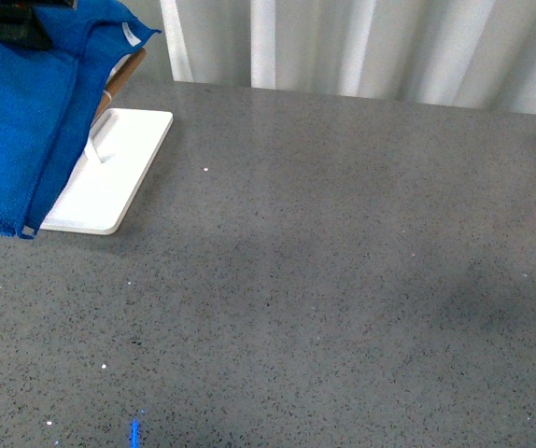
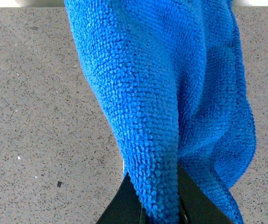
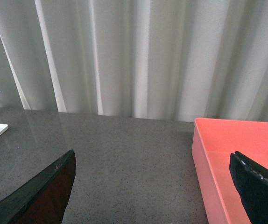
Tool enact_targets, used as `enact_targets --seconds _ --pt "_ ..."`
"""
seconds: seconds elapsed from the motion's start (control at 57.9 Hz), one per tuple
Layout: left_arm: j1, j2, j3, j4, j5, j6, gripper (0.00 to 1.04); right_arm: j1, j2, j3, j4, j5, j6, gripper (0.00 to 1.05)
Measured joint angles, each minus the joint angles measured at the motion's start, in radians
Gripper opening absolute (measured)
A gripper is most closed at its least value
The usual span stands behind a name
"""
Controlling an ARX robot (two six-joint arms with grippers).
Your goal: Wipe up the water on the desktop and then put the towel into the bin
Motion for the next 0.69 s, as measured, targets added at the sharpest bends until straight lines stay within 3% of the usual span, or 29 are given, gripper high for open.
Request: enact_targets --seconds 0.311,0.536,0.691 --pt "0.009 -0.094 0.021 -0.032 0.053 0.012 0.05 0.000 0.000 0.000 0.000 0.000 0.000 0.98" --pt "0.010 -0.247 0.042 -0.031 0.157 -0.034 0.05 0.000 0.000 0.000 0.000 0.000 0.000 0.98" --pt "-0.029 -0.389 -0.017 0.068 0.259 -0.144 0.05 0.000 0.000 0.000 0.000 0.000 0.000 0.98"
